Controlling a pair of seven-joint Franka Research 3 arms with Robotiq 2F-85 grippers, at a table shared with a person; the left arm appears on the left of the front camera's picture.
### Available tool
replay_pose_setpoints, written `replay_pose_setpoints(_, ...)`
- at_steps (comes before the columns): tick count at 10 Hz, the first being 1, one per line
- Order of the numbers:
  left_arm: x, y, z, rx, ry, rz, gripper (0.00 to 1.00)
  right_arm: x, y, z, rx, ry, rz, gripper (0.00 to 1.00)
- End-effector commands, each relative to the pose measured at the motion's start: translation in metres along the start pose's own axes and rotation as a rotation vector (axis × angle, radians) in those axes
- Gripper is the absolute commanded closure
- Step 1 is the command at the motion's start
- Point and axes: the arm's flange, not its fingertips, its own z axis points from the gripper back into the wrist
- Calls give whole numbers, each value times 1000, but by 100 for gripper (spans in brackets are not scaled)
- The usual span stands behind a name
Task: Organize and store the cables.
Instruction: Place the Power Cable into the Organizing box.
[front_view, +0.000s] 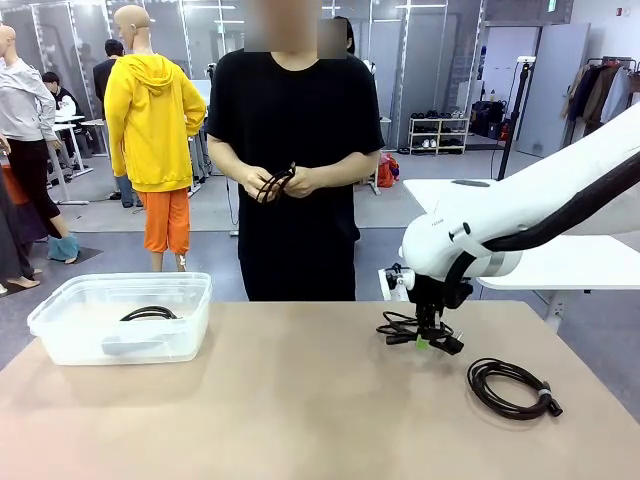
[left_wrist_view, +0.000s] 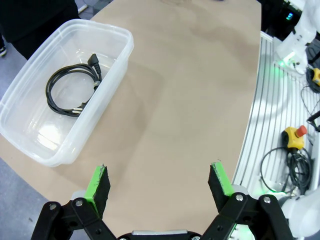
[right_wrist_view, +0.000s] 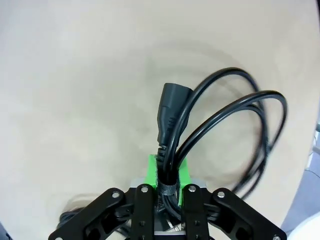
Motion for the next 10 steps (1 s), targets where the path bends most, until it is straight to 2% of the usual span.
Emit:
replay_pose_setpoints(1,2,1,1,3,8,9,0,20,20,34,-10,23,-17,100)
replay_pose_setpoints(3,2,1,1,3,8,9,0,57,40,54,-27,46,-84,100)
replay_pose_setpoints(5,2,1,1,3,8,9,0,119,61,57,-37,24,-18,100)
replay_pose_setpoints(7,2,1,1,3,8,9,0,169,74,43,-81,-1,42,100)
replay_pose_setpoints(9,2,1,1,3,8,9,0,203,80,26,-69,-61,72,100)
replay_pose_setpoints(10,2,1,1,3,8,9,0,216,83,11,-70,-29,60,100)
